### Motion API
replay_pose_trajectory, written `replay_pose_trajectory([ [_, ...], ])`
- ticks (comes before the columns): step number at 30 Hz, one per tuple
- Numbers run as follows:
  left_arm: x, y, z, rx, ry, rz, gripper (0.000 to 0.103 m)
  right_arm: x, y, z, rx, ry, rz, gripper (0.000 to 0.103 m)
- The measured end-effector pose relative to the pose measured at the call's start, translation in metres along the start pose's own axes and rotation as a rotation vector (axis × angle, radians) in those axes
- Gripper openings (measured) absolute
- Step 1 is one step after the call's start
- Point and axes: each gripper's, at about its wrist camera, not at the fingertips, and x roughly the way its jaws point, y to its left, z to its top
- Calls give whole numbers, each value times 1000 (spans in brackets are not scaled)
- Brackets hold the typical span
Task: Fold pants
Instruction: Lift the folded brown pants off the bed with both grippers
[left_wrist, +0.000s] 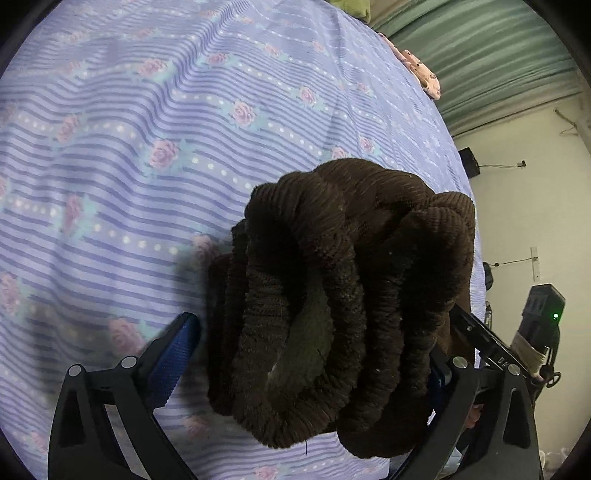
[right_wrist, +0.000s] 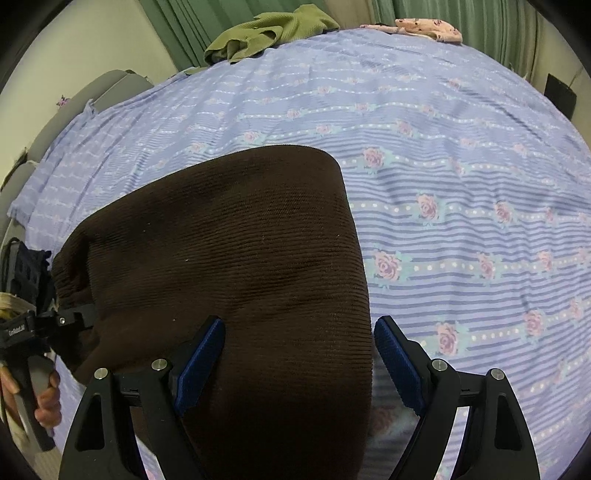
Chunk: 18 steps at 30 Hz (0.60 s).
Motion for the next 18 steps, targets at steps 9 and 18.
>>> replay_pose_trajectory([
  [9,14,0,-9,-68,-58,-32,103,23,-22,-2,84,11,104,91],
  [18,13,2,-31,-314,-107,-152,102,31,-28,6,129,32,166,84],
])
